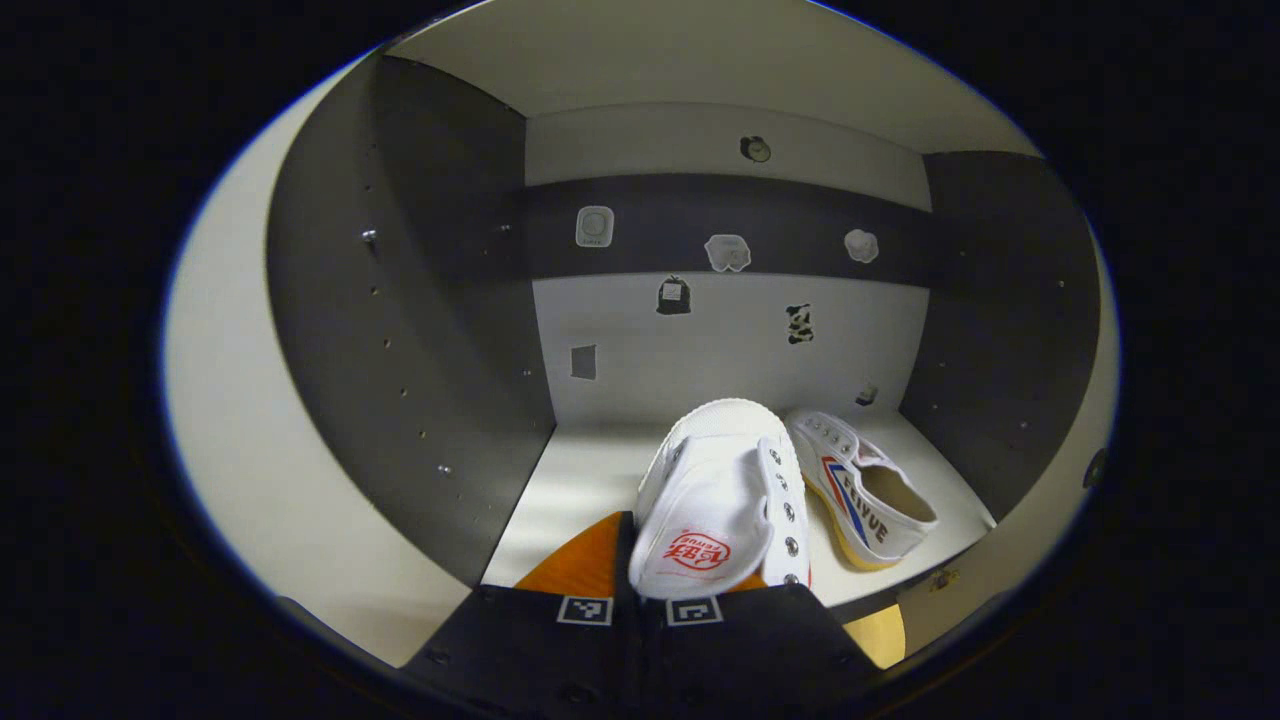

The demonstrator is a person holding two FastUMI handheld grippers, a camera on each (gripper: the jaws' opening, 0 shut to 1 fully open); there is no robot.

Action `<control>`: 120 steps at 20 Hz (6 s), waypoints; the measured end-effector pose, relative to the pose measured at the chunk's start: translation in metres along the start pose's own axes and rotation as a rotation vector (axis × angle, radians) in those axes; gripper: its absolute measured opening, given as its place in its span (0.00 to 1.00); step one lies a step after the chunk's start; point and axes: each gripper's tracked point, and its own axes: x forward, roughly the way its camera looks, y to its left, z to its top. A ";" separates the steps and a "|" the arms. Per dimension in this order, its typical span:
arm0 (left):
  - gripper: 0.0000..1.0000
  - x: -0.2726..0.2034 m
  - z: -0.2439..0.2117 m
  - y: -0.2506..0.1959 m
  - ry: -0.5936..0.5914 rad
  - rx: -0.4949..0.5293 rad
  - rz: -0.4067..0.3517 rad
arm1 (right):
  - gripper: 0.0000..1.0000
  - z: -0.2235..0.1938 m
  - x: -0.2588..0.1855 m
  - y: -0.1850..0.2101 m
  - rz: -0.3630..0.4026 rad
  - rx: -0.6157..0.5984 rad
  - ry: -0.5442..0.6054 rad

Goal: Grab one shoe with the right hand and put it into the shoe cabinet, grab the other shoe with the left hand and put it into the shoe cabinet; then close the right door with the right hand and the left door with the left hand.

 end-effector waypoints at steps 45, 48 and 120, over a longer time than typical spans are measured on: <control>0.97 -0.233 -0.143 -0.031 -0.193 0.015 -0.093 | 0.98 0.148 -0.022 -0.084 -0.162 0.119 -0.214; 0.97 -0.247 -0.178 -0.036 -0.183 0.009 -0.098 | 0.98 0.173 -0.014 -0.110 -0.194 0.131 -0.251; 0.94 -0.257 -0.083 0.259 -0.407 -0.153 -0.095 | 0.98 0.143 0.043 0.160 0.080 0.122 -0.098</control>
